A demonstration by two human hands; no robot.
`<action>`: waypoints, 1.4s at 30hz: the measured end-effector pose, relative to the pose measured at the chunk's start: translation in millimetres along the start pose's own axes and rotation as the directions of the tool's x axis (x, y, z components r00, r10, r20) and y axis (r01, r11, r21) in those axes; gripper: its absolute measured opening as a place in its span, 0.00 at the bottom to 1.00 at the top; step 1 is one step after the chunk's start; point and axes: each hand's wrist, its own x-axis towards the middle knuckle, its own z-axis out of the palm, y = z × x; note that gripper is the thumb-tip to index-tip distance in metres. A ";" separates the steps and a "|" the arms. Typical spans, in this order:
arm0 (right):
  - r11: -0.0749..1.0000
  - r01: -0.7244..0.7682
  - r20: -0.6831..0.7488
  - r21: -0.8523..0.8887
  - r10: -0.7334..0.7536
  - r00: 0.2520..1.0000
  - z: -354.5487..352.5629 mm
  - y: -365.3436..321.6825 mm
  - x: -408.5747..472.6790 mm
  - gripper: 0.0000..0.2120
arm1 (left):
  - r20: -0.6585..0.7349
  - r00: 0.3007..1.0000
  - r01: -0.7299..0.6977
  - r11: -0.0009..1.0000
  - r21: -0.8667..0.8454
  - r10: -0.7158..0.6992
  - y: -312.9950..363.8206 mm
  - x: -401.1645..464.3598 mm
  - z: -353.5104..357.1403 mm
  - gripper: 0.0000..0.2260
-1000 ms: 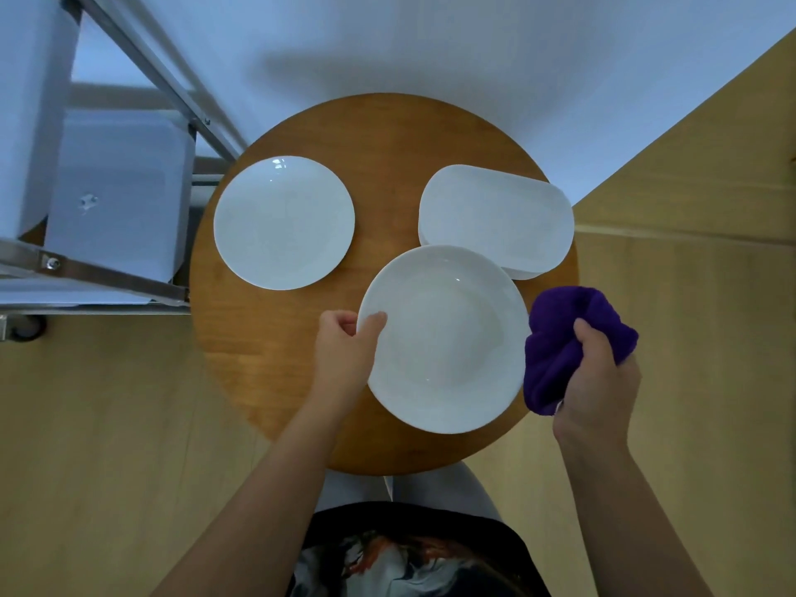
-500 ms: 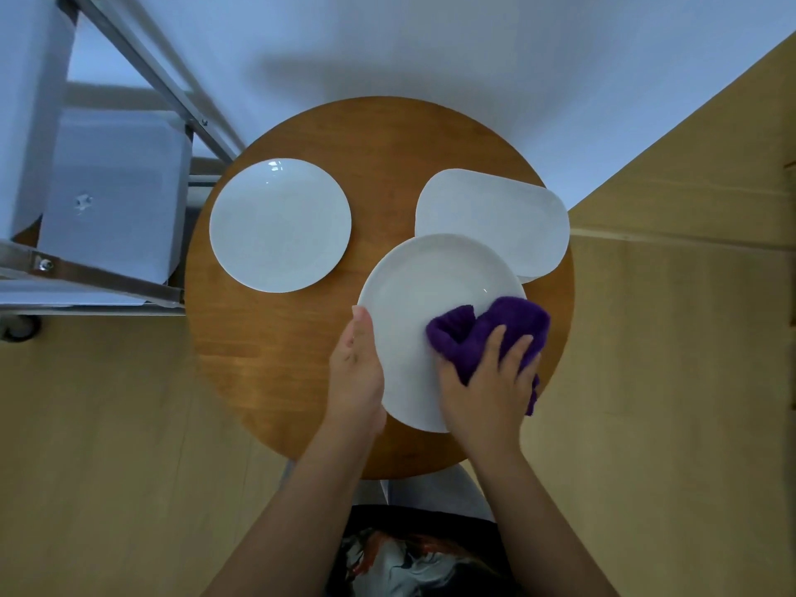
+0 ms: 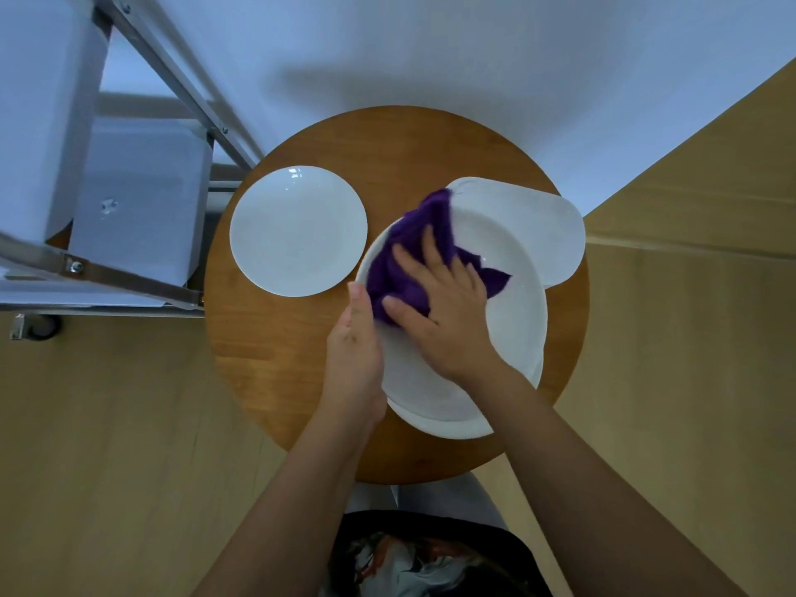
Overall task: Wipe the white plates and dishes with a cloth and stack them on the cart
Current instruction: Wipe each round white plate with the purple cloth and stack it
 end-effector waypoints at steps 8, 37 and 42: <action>0.962 0.088 0.250 0.257 -0.154 0.956 3.2 4.5 -48.5 0.20 | -0.021 0.999 0.047 0.999 -0.006 -0.047 22.0 22.0 -16.9 0.16; 0.614 0.546 0.200 -0.570 -0.541 0.817 -27.7 9.1 -3.9 0.31 | 0.197 0.975 0.102 0.995 0.014 -0.102 28.5 5.2 -14.3 0.15; 0.722 0.295 0.016 -0.627 -0.366 0.930 -45.8 6.1 20.5 0.31 | 0.101 0.989 0.113 0.992 -0.047 -0.108 33.0 -0.1 -16.7 0.17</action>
